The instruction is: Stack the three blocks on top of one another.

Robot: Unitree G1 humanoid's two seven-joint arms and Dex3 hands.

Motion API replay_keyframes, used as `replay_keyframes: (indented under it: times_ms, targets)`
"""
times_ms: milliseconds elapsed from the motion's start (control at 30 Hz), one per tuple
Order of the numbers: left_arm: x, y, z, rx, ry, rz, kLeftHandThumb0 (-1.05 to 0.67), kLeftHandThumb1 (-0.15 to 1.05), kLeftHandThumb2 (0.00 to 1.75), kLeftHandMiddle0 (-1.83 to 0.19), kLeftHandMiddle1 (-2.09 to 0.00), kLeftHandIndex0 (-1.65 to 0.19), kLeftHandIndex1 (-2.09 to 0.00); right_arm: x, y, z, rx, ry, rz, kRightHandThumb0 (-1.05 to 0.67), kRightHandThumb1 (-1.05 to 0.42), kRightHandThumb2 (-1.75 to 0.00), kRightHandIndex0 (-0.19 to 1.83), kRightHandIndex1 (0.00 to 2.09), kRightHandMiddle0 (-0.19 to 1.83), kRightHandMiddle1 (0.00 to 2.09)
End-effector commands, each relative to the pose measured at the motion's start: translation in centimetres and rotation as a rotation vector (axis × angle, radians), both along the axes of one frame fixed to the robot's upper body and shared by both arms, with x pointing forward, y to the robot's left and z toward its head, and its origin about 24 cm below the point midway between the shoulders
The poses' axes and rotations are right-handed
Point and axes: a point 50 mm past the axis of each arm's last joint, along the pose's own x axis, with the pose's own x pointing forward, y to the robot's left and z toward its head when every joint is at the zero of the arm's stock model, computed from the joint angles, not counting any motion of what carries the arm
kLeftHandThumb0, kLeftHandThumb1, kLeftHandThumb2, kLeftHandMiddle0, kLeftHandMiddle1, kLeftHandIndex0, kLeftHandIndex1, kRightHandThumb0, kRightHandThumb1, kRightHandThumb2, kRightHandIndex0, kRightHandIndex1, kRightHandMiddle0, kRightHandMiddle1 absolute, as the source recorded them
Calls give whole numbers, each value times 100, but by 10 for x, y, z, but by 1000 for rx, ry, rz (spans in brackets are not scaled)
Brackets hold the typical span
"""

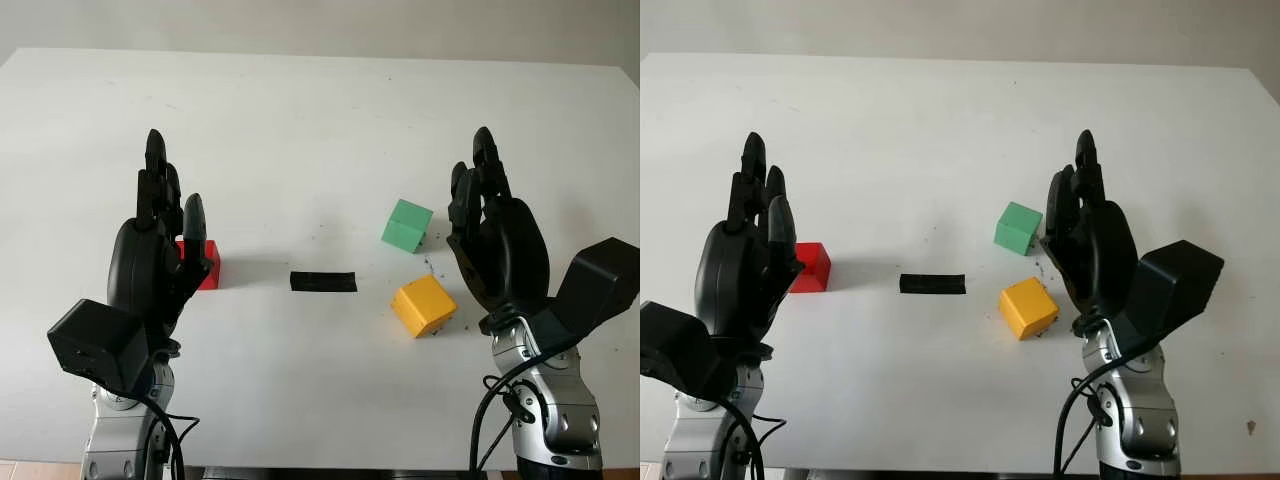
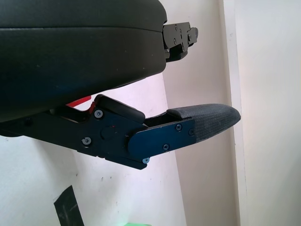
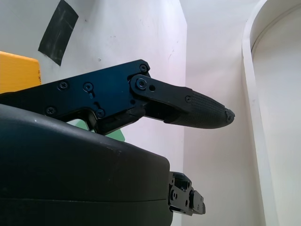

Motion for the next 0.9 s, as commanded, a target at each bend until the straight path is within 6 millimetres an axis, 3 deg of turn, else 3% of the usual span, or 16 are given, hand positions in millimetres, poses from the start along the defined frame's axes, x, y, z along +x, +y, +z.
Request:
replay_keyframes:
  times_ms: [0, 467, 533, 633, 667, 867]
  targets:
    - [-5, 1, 0, 1, -8, 5, -79, 105, 66, 15, -5, 13, -5, -4, 0, 2, 1, -12, 3, -65, -105, -67, -19, 0, -19, 0]
    - [-1, 9, 11, 44, -68, 63, -74, 105, 62, 9, -7, 8, -7, 9, 4, 1, -13, -29, 30, -68, -105, -69, -19, 0, -19, 0]
    - [-2, 13, 20, 93, -118, 92, -72, 105, 51, -16, -11, -9, -13, 9, 3, 3, -19, -36, 32, -68, -105, -69, -19, 0, -19, 0]
    - [-4, 20, 32, 210, -167, 119, -69, 105, 39, -39, -12, -28, -19, 9, 4, 4, -23, -46, 33, -69, -105, -70, -19, 0, -19, 0]
    - [-6, 26, 40, 323, -174, 96, -69, 105, 36, -43, -12, -31, -20, 9, 4, 5, -24, -51, 32, -69, -105, -70, -19, 0, -19, 0]
    - [-18, 51, 88, 823, -75, -20, -70, 104, 10, -11, -3, -28, -9, 10, 6, 6, -29, -53, 19, -69, -105, -70, -19, 0, -19, 0]
